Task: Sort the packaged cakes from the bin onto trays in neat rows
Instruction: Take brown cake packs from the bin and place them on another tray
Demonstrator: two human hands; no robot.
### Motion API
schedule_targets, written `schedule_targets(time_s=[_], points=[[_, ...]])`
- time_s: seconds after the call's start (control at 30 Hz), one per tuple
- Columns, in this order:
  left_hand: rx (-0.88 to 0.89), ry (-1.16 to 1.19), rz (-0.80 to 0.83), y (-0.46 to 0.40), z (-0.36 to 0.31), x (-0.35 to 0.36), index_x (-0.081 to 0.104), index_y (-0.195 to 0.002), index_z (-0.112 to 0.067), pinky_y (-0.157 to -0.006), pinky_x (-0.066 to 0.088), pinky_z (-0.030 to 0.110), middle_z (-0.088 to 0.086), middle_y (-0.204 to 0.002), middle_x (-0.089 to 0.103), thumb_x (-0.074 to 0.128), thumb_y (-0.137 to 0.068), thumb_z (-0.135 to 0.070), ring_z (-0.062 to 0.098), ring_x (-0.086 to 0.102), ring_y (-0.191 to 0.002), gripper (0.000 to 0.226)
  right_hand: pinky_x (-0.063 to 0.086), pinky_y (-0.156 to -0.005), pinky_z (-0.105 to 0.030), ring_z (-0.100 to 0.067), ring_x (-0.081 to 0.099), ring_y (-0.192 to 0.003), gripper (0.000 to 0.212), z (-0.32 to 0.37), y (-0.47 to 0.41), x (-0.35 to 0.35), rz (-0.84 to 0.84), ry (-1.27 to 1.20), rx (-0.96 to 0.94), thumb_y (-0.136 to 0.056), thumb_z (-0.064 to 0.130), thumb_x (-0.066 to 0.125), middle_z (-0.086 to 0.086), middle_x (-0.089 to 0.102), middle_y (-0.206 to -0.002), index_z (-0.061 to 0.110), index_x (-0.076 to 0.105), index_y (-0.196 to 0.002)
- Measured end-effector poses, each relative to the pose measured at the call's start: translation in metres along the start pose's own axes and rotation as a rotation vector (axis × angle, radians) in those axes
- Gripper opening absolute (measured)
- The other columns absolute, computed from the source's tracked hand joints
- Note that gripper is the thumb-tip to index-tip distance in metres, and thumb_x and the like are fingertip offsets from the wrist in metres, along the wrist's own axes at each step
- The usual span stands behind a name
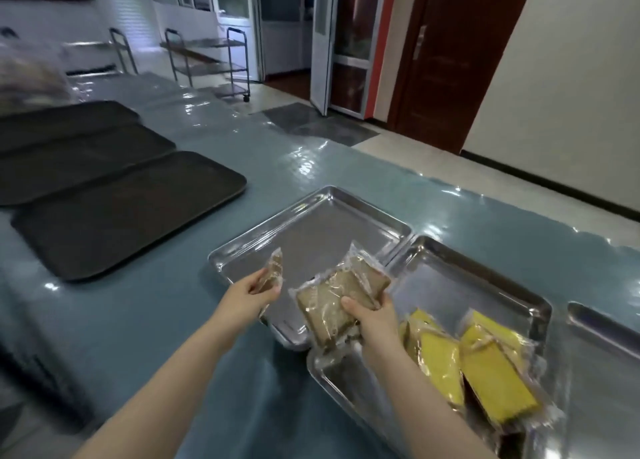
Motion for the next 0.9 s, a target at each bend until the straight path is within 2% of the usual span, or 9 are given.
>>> schedule_targets(time_s=[0.17,0.23,0.33,0.43,0.53,0.6,0.7,0.77,0.9], points=[[-0.061,-0.083,0.101,-0.065,0.023,0.021,0.033,-0.144,-0.023,-0.092,0.040,0.016,-0.010,-0.133,0.050,0.070,-0.083,-0.022,0.004,0.054,-0.109,0.072,0.040,-0.104,-0.053,-0.029,0.054,-0.118,0.096,-0.028,-0.057,0.035,-0.020,-0.044,0.108,-0.066,0.038,0.082,-0.006,0.050,-0.137,0.021,0.028,-0.144],[-0.074,-0.151,0.083,-0.078,0.033,0.022,0.029,-0.146,-0.021,-0.104,0.033,0.024,-0.003,-0.143,0.041,0.073,-0.080,-0.023,0.015,0.047,-0.123,0.080,0.038,-0.106,-0.049,-0.029,0.052,-0.121,0.095,-0.028,-0.071,0.043,0.025,-0.141,0.136,-0.067,0.051,0.073,-0.007,0.047,-0.141,0.026,0.027,-0.146],[-0.060,-0.196,0.021,-0.082,0.039,0.020,0.031,-0.145,-0.020,-0.090,0.030,0.010,-0.002,-0.145,0.036,0.071,-0.081,-0.019,0.003,0.048,-0.112,0.075,0.030,-0.111,-0.045,-0.028,0.041,-0.132,0.085,-0.029,-0.076,0.036,0.080,-0.131,0.212,-0.073,0.059,0.062,-0.005,0.044,-0.145,0.024,0.034,-0.145],[-0.047,-0.185,0.024,-0.069,0.039,0.022,0.033,-0.144,-0.018,-0.096,0.030,0.020,-0.001,-0.145,0.040,0.066,-0.085,-0.016,0.007,0.043,-0.118,0.067,0.032,-0.111,-0.044,-0.022,0.040,-0.133,0.065,-0.028,-0.066,0.015,0.060,-0.037,0.173,-0.087,0.049,0.059,0.000,0.044,-0.145,0.018,0.040,-0.142],[-0.037,-0.114,0.076,-0.042,0.028,0.028,0.037,-0.142,-0.019,-0.104,0.035,0.030,0.002,-0.140,0.047,0.061,-0.087,-0.011,0.013,0.046,-0.123,0.060,0.033,-0.111,-0.042,-0.022,0.041,-0.132,0.055,-0.022,-0.046,-0.002,0.050,-0.030,0.136,-0.094,0.039,0.055,-0.003,0.045,-0.144,0.012,0.041,-0.141],[-0.021,-0.091,0.099,-0.016,0.016,0.031,0.039,-0.140,-0.018,-0.096,0.039,0.025,0.001,-0.132,0.054,0.060,-0.089,-0.010,0.010,0.051,-0.117,0.056,0.038,-0.107,-0.041,-0.023,0.048,-0.126,0.052,-0.015,-0.028,-0.010,0.074,-0.048,0.109,-0.095,0.037,0.054,-0.005,0.052,-0.137,0.010,0.046,-0.138],[0.042,-0.086,0.145,0.032,-0.007,0.039,0.046,-0.132,-0.022,-0.077,0.041,0.010,-0.009,-0.117,0.061,0.059,-0.090,-0.012,-0.001,0.056,-0.102,0.045,0.047,-0.095,-0.039,-0.024,0.061,-0.112,0.038,-0.004,0.008,-0.027,0.107,-0.108,0.070,-0.094,0.032,0.054,-0.007,0.066,-0.120,0.010,0.058,-0.125],[0.079,-0.055,0.166,0.068,-0.022,0.044,0.049,-0.129,-0.024,-0.076,0.042,0.010,-0.009,-0.116,0.063,0.059,-0.090,-0.013,-0.001,0.056,-0.102,0.041,0.049,-0.089,-0.038,-0.023,0.066,-0.104,0.032,0.005,0.038,-0.043,0.132,-0.124,0.038,-0.094,0.031,0.054,-0.005,0.071,-0.111,0.011,0.061,-0.118],[0.152,-0.012,0.210,0.135,-0.049,0.072,0.050,-0.127,-0.027,-0.077,0.044,0.014,-0.012,-0.114,0.063,0.058,-0.091,-0.014,-0.001,0.057,-0.104,0.039,0.051,-0.079,-0.035,-0.023,0.068,-0.100,0.028,0.026,0.105,-0.086,0.163,-0.138,-0.009,-0.096,0.030,0.052,-0.008,0.071,-0.110,0.011,0.063,-0.114]])
Point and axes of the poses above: each hand's wrist, its own y-axis away from the middle knuckle, its own x-axis out of the palm, z = x × y, the point moved 10 cm from there along -y, towards the middle knuckle
